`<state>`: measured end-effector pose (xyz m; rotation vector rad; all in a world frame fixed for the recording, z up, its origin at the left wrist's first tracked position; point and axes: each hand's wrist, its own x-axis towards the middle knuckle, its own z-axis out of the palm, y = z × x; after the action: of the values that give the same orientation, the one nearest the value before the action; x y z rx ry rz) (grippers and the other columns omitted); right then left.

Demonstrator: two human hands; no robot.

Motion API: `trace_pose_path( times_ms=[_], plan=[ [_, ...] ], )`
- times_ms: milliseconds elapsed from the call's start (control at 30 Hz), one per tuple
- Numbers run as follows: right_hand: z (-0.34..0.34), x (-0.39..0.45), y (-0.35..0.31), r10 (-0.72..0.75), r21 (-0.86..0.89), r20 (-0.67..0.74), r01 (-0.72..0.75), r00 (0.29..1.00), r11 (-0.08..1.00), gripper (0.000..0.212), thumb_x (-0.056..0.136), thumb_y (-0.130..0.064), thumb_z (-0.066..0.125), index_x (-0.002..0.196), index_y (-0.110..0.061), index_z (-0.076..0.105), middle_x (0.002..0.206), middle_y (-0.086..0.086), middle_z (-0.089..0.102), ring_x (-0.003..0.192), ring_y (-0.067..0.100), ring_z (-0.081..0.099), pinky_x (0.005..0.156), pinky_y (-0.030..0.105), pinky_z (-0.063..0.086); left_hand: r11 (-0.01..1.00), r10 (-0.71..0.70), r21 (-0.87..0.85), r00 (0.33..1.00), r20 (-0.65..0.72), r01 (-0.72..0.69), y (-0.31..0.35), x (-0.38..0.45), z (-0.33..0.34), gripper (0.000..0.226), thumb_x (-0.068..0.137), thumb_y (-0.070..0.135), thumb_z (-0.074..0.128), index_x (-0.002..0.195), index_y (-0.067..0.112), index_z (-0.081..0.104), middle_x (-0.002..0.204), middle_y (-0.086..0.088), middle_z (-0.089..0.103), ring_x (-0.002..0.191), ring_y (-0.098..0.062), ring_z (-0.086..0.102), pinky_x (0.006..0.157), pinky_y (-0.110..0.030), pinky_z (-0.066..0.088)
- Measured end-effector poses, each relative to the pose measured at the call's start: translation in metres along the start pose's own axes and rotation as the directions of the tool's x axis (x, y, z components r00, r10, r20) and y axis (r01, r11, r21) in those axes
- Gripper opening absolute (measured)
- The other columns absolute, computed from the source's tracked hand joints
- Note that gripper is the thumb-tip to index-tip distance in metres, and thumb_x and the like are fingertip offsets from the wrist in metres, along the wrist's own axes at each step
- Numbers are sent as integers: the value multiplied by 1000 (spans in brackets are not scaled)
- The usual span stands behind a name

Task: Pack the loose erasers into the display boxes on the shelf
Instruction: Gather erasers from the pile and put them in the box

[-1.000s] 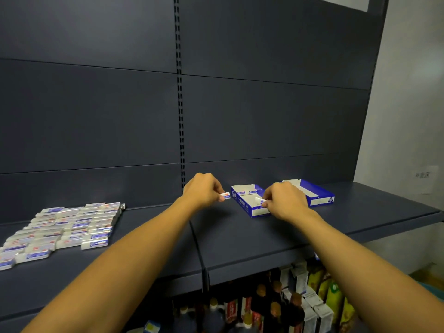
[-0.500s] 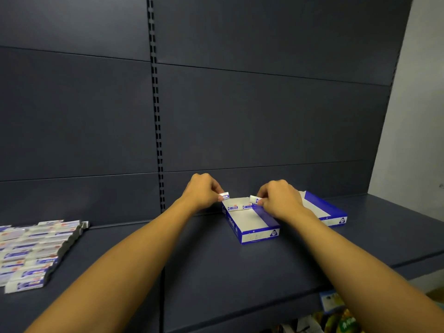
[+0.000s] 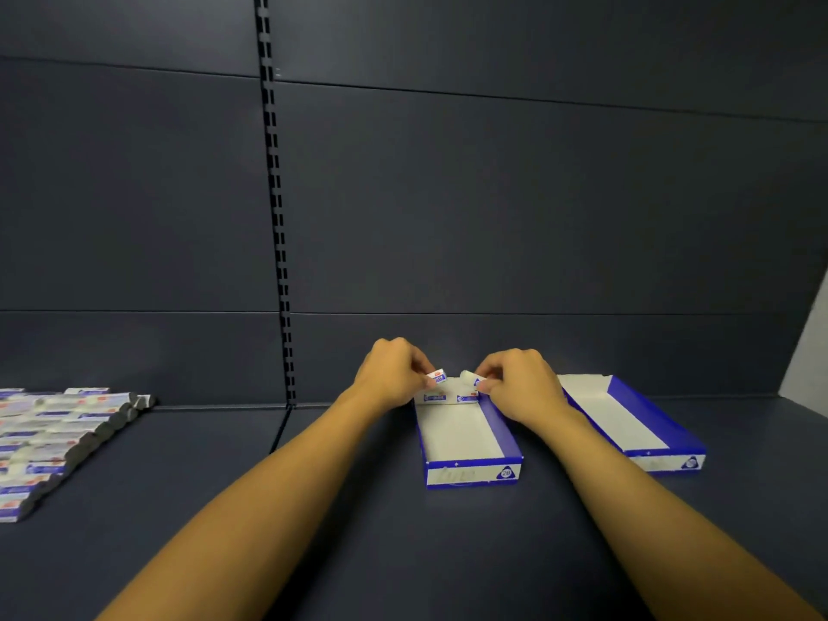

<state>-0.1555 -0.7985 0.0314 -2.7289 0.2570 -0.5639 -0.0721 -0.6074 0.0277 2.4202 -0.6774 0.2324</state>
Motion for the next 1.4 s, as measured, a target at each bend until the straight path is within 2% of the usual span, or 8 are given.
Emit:
trace_pose_path(
  times_ms=[167, 333, 500, 667, 733, 900, 1067, 1400],
  plan=[
    [15, 17, 17, -19, 123, 21, 16, 1000, 992, 20, 91, -34, 73, 109, -26, 71, 105, -5, 73, 84, 9, 61, 69, 22, 50, 999, -40, 4, 999, -1, 40, 8, 13, 16, 18, 86, 32, 80, 99, 20, 82, 98, 4, 76, 83, -12, 69, 75, -28, 60],
    [29, 23, 27, -54, 234, 40, 43, 998, 971, 16, 90, -33, 74, 103, -26, 71, 103, -7, 73, 88, 10, 67, 65, 21, 52, 997, -33, 75, 999, 0, 33, 5, 16, 31, 17, 87, 28, 79, 102, 20, 82, 100, 2, 76, 84, -13, 67, 79, -31, 60],
    [39, 29, 18, -81, 286, 6, 76, 997, 955, 5, 88, -25, 76, 92, -27, 73, 90, -7, 72, 82, 12, 68, 71, 31, 59, 987, 5, 158, 1000, -20, -2, -2, 16, 36, 17, 88, 20, 78, 104, 19, 81, 102, 1, 74, 84, -15, 66, 80, -33, 60],
    [52, 36, 11, -96, 336, -18, 96, 995, 937, 7, 87, -14, 75, 88, -20, 74, 84, -3, 70, 77, 13, 66, 64, 23, 52, 987, 43, 154, 998, -35, -37, -10, 15, 39, 16, 85, 20, 80, 100, 20, 82, 96, 2, 74, 81, -15, 66, 78, -37, 60],
    [57, 36, 11, -108, 319, -24, 110, 994, 941, 6, 88, -13, 75, 91, -19, 74, 87, -3, 69, 77, 12, 64, 65, 22, 51, 989, 55, 141, 998, -29, -51, -12, 14, 42, 17, 85, 21, 81, 102, 19, 82, 98, 1, 74, 83, -14, 66, 80, -35, 59],
    [61, 33, 16, -111, 226, -26, 114, 994, 967, 8, 88, -13, 73, 92, -21, 72, 92, -4, 65, 82, 16, 63, 75, 40, 59, 984, 74, 163, 997, -23, -69, -16, 14, 43, 18, 89, 11, 74, 106, 15, 81, 104, -1, 73, 90, -15, 65, 85, -30, 58],
    [55, 30, 18, -112, 134, -12, 113, 994, 985, 9, 91, -14, 71, 97, -19, 67, 100, -2, 63, 87, 15, 63, 70, 28, 55, 977, 62, 207, 998, -30, -54, -16, 14, 46, 20, 89, 11, 71, 103, 21, 82, 101, 2, 74, 89, -18, 66, 82, -35, 60],
    [52, 28, 17, -152, -43, 49, 155, 987, 987, 6, 94, -22, 66, 100, -22, 69, 107, -1, 64, 90, 15, 62, 74, 27, 55, 967, 11, 256, 999, -40, -1, -14, 21, 54, 20, 85, 17, 80, 105, 19, 81, 100, -2, 76, 88, -22, 69, 83, -40, 61]
  ],
)
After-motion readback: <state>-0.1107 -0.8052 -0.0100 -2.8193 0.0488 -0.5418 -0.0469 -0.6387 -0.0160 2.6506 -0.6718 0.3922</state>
